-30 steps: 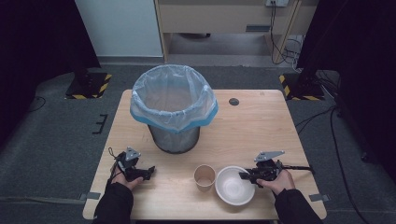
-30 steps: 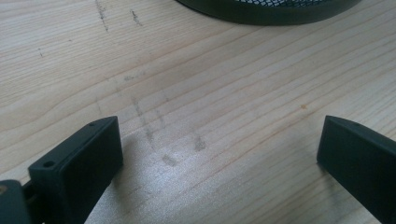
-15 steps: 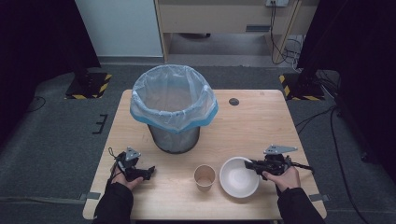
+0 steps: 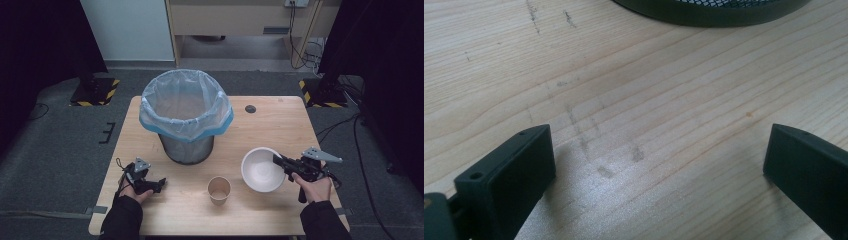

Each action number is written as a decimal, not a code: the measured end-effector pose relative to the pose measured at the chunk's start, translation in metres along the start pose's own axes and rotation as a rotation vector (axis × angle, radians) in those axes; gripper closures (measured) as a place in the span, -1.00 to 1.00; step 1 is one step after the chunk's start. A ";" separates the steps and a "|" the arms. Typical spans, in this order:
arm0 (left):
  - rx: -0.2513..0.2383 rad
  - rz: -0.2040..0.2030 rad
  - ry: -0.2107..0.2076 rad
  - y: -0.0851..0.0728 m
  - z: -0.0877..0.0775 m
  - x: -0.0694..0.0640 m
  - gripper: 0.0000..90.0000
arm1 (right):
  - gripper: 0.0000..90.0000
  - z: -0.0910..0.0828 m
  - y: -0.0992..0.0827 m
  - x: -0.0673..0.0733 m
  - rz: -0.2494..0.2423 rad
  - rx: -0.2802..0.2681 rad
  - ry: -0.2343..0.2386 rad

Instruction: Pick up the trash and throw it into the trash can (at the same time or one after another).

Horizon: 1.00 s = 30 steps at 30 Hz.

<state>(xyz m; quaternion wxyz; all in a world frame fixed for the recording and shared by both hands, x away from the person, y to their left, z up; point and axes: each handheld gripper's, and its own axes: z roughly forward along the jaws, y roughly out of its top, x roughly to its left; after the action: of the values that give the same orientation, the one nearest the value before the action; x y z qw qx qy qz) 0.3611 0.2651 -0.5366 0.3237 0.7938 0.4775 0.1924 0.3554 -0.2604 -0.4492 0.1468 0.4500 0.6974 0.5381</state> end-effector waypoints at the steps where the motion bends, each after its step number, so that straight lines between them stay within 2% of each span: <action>1: 0.000 0.000 0.000 0.000 0.000 0.000 -1.00 | 0.84 -0.002 0.002 -0.001 0.006 -0.024 -0.006; 5: 0.000 0.000 0.000 0.000 0.000 0.000 -1.00 | 0.84 -0.008 0.007 -0.001 0.022 -0.089 -0.021; 14: 0.000 0.000 0.001 0.000 0.000 0.000 -1.00 | 0.84 -0.017 0.021 0.003 0.041 -0.208 -0.018; 20: 0.000 0.000 0.000 0.000 0.000 0.000 -1.00 | 0.84 -0.020 0.029 0.003 0.071 -0.269 -0.001; 30: 0.000 0.000 0.001 0.000 0.000 0.000 -1.00 | 0.84 -0.027 0.056 0.010 0.111 -0.386 0.040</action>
<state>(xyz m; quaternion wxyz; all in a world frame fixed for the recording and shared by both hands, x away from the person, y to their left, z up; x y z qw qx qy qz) 0.3611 0.2651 -0.5366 0.3237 0.7937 0.4775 0.1927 0.3575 -0.2691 -0.3867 0.1864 0.4406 0.5581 0.6780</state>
